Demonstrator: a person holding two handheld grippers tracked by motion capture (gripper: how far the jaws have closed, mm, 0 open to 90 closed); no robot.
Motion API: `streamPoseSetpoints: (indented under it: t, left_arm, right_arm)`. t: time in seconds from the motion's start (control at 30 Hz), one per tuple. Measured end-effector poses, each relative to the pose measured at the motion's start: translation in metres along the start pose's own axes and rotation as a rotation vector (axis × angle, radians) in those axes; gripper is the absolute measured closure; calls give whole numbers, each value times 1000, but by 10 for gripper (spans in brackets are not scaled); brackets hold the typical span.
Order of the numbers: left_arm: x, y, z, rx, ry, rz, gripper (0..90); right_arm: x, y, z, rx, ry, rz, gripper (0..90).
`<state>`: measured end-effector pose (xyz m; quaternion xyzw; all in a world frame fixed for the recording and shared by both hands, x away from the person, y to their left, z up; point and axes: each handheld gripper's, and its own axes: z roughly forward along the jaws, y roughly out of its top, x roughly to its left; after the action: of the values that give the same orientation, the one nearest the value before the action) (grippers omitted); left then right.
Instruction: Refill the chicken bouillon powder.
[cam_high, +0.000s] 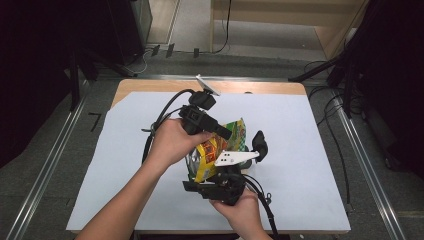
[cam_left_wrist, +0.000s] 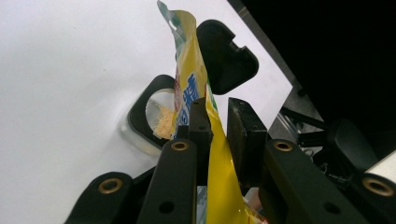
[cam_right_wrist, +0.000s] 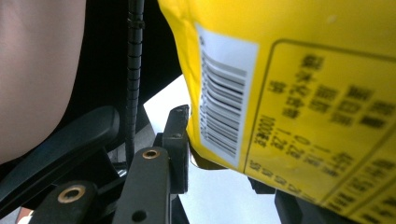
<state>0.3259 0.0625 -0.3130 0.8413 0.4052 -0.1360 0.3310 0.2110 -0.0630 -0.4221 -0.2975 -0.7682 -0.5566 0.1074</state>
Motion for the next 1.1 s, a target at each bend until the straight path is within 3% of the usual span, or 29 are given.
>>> streamPoseSetpoints:
  t: [0.33, 1.1]
  left_arm:
    - [2, 1, -2, -9, -11, -21, 781]
    - [4, 2, 0, -5, -6, -36, 812]
  right_arm:
    - [0, 2, 1, -22, 25, 6, 661]
    - [-1, 2, 2, -12, -11, -9, 662]
